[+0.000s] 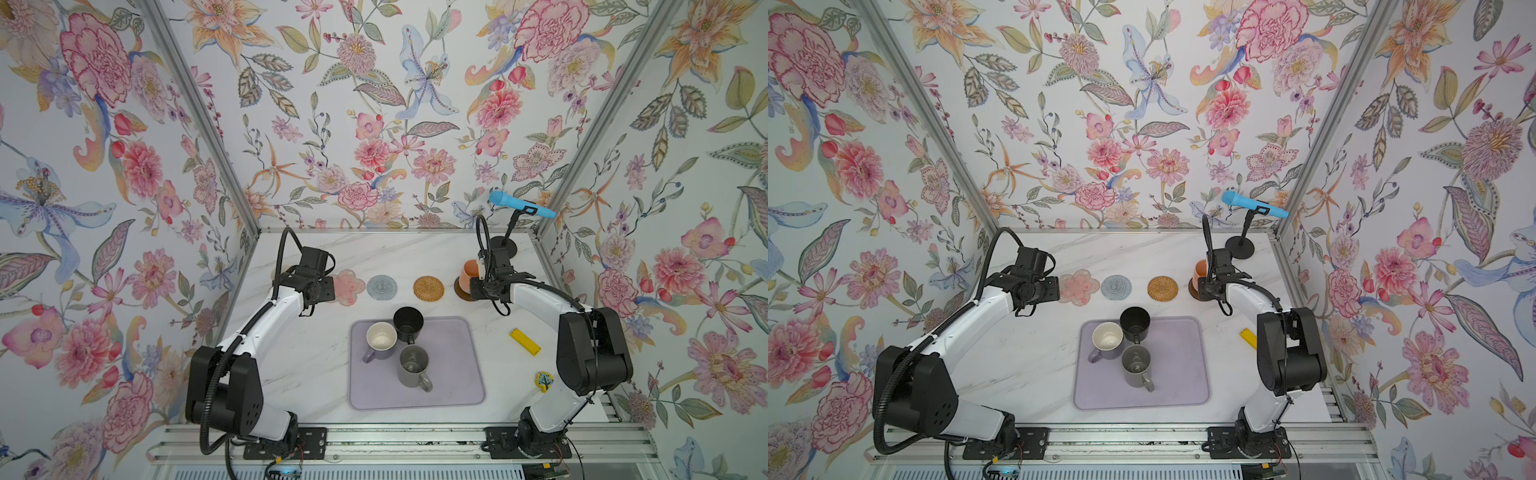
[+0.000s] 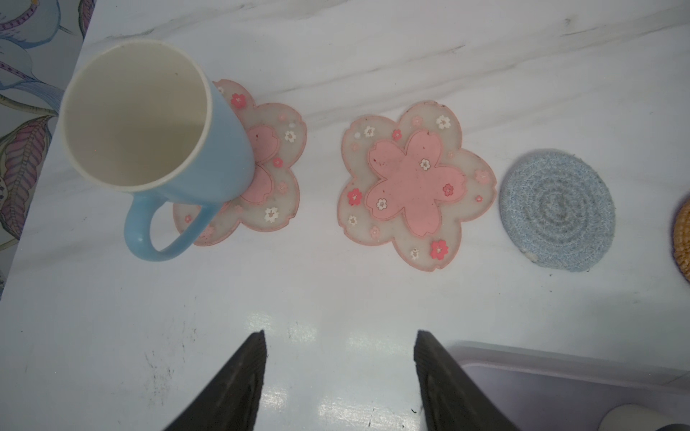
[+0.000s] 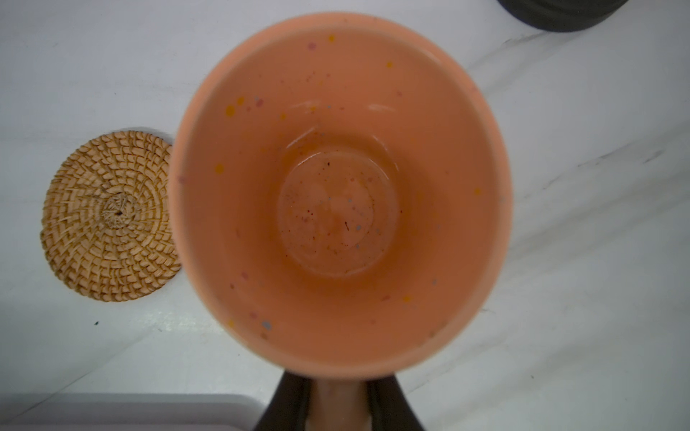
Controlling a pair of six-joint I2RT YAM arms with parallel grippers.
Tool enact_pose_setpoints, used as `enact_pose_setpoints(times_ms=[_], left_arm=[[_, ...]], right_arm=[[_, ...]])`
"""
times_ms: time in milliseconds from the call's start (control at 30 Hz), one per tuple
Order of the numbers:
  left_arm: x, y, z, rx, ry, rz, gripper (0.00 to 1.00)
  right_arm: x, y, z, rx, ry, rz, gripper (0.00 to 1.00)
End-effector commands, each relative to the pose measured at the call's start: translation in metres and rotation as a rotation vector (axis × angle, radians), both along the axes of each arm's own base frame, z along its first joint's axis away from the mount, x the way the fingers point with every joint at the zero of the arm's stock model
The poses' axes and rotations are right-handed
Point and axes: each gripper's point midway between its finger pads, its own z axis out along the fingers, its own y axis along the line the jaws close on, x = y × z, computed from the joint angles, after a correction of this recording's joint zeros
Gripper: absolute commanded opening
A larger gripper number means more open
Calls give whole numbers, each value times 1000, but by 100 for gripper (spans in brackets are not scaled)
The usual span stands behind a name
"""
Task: Place cups on coasters
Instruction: Place the cup on the coaster.
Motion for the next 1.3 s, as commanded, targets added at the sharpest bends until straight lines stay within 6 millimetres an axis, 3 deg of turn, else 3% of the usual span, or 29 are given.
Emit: enact_pose_setpoints(times_ms=[0,1100,1267], left_arm=[[2,-1,-1,14,1,7,67],[2,-3,-1,4,-5,2,67],[3,-3,0,2,-5,2,67]], right_arm=[[24,5,37,43,-124,-6,0],[9,0,27,29,-61,-26,0],[5,-1,24,29,-44,-33,5]])
